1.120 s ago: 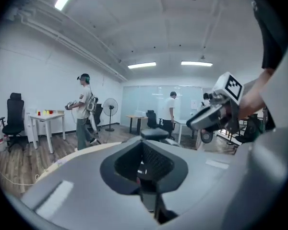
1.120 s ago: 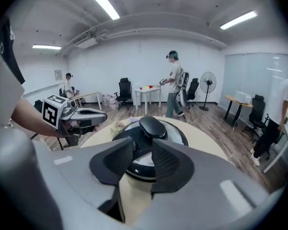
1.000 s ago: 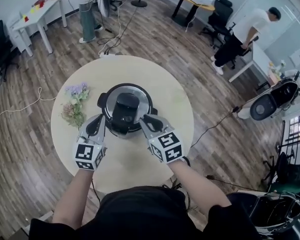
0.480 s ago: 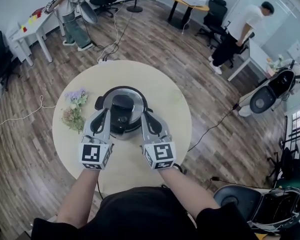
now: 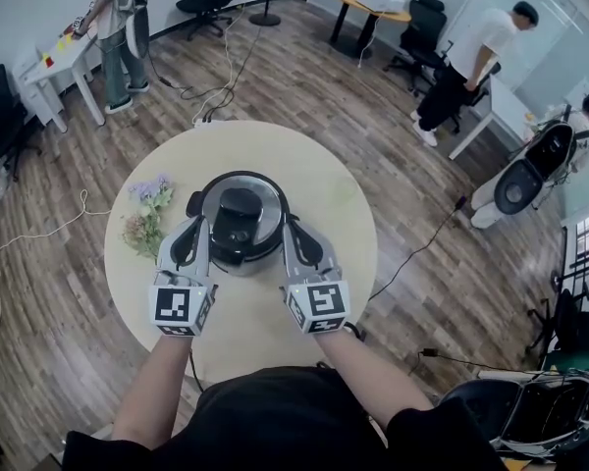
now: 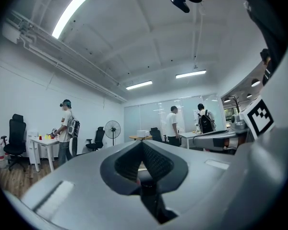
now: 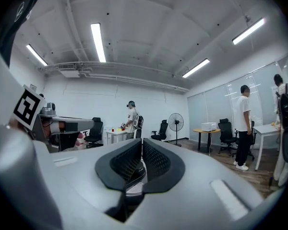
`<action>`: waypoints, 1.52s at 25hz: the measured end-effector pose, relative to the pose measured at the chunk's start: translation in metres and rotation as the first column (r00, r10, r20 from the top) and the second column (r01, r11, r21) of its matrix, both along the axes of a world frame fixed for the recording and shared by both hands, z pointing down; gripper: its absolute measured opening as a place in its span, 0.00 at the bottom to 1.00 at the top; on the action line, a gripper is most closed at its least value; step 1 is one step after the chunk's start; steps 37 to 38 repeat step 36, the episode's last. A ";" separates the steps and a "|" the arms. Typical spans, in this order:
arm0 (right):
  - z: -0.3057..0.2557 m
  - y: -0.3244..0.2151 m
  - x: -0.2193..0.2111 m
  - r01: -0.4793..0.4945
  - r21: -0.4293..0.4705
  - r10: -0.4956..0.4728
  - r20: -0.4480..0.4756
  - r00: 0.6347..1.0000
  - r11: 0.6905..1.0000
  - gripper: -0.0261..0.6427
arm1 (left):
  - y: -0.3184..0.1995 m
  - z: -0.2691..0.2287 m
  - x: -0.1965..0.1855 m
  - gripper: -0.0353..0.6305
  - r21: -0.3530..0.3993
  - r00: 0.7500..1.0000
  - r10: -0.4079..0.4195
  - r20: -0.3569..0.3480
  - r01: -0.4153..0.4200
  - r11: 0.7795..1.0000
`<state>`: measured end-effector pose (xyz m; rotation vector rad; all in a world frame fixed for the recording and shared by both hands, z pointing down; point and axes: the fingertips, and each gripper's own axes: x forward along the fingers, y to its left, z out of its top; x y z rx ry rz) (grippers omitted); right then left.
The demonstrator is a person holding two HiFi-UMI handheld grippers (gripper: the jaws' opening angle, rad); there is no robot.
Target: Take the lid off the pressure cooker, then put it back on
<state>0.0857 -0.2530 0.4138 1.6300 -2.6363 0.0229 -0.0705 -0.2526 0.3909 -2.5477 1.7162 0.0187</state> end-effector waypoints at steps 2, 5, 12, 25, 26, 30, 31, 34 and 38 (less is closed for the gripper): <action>0.000 -0.001 0.002 -0.003 -0.001 0.003 0.001 1.000 1.000 0.06 | -0.001 0.000 -0.001 0.05 -0.001 1.000 -0.002 0.003 0.002 1.000; -0.002 -0.003 0.004 -0.003 -0.001 0.003 0.002 1.000 1.000 0.06 | -0.002 -0.002 0.000 0.05 -0.002 1.000 -0.003 0.006 0.003 1.000; 0.001 -0.003 0.007 -0.003 -0.018 0.003 -0.010 1.000 1.000 0.05 | 0.001 -0.002 0.001 0.05 0.000 1.000 -0.009 0.016 0.009 1.000; 0.004 -0.001 -0.003 0.007 -0.019 -0.007 -0.022 1.000 1.000 0.05 | 0.004 0.003 -0.007 0.05 -0.006 1.000 -0.023 0.012 0.023 1.000; 0.004 -0.001 -0.002 0.005 -0.020 -0.006 -0.023 1.000 1.000 0.05 | 0.005 0.003 -0.007 0.05 -0.006 1.000 -0.022 0.014 0.022 1.000; 0.007 0.000 0.000 0.003 -0.023 -0.003 -0.024 1.000 1.000 0.05 | 0.006 0.005 -0.004 0.05 -0.009 1.000 -0.018 0.016 0.019 1.000; 0.007 0.001 0.000 0.003 -0.023 -0.004 -0.025 1.000 1.000 0.05 | 0.006 0.006 -0.004 0.05 -0.010 1.000 -0.018 0.016 0.018 1.000; 0.010 0.002 -0.002 0.006 -0.023 -0.007 -0.029 1.000 1.000 0.05 | 0.007 0.008 -0.004 0.05 -0.010 1.000 -0.017 0.018 0.017 1.000; 0.010 0.003 -0.004 0.007 -0.023 -0.008 -0.032 0.999 1.000 0.05 | 0.008 0.008 -0.005 0.05 -0.009 1.000 -0.017 0.018 0.017 1.000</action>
